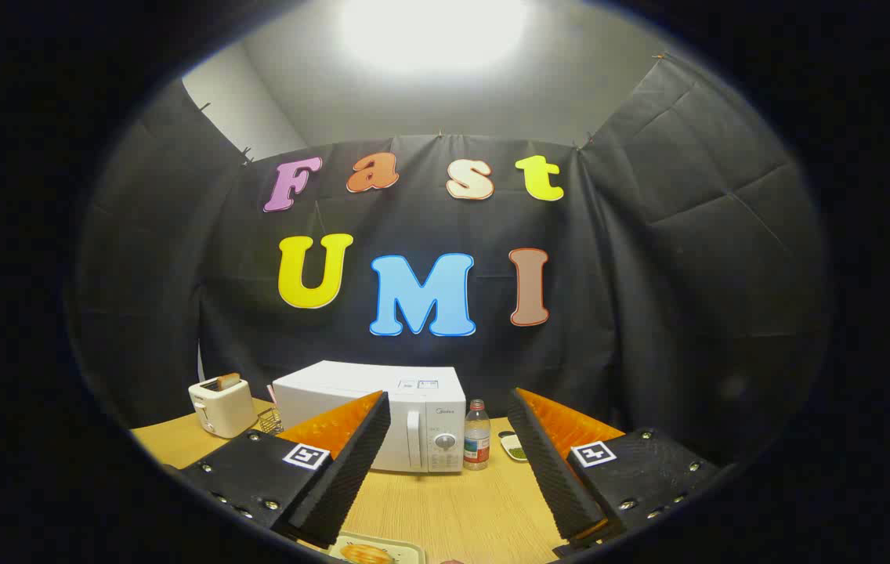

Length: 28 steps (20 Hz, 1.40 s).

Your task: Open the microwave, put the food inside, and close the microwave door.

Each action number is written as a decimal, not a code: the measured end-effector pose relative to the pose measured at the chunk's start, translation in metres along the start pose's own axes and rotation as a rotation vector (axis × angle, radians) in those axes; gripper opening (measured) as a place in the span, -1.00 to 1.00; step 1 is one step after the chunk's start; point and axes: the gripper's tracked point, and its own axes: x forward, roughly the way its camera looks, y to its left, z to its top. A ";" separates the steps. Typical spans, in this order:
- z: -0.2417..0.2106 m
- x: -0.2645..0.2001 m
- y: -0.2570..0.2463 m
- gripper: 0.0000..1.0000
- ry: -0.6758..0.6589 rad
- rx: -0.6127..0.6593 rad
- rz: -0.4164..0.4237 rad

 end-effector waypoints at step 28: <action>-0.017 0.078 0.027 0.93 0.019 0.027 0.041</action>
